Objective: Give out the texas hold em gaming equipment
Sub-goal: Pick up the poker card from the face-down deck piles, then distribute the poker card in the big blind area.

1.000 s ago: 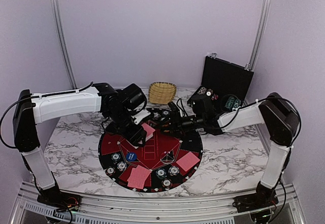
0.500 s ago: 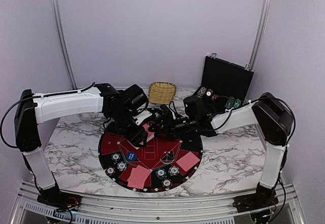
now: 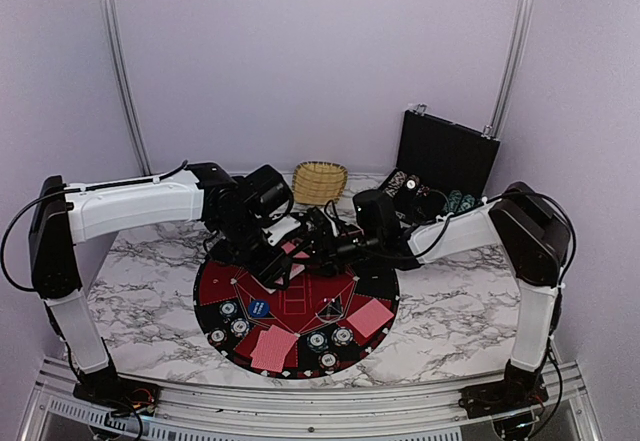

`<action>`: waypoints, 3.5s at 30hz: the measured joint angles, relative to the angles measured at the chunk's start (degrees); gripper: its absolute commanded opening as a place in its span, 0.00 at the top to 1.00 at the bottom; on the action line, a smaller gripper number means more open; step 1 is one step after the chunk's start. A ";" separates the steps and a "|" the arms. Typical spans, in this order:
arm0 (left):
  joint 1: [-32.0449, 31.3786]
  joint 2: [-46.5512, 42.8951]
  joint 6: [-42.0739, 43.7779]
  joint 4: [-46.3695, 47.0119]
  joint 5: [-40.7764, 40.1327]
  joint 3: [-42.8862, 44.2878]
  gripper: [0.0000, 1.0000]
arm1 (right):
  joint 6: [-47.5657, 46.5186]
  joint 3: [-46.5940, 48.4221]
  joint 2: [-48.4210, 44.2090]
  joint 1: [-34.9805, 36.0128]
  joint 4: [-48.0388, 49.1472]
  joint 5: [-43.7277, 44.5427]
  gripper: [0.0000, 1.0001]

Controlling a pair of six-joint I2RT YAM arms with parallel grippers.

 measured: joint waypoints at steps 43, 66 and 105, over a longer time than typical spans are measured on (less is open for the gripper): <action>-0.57 0.20 0.11 1.44 -0.31 0.00 0.51 | 1.86 -3.76 -5.03 -3.21 0.39 1.33 0.74; -0.50 0.20 -0.02 0.13 -1.40 0.00 0.51 | 4.90 -7.61 -8.41 -6.80 5.03 0.59 1.00; 1.18 0.20 0.11 0.11 -2.14 0.00 0.51 | -6.19 -1.46 5.68 -28.26 -3.02 3.69 0.96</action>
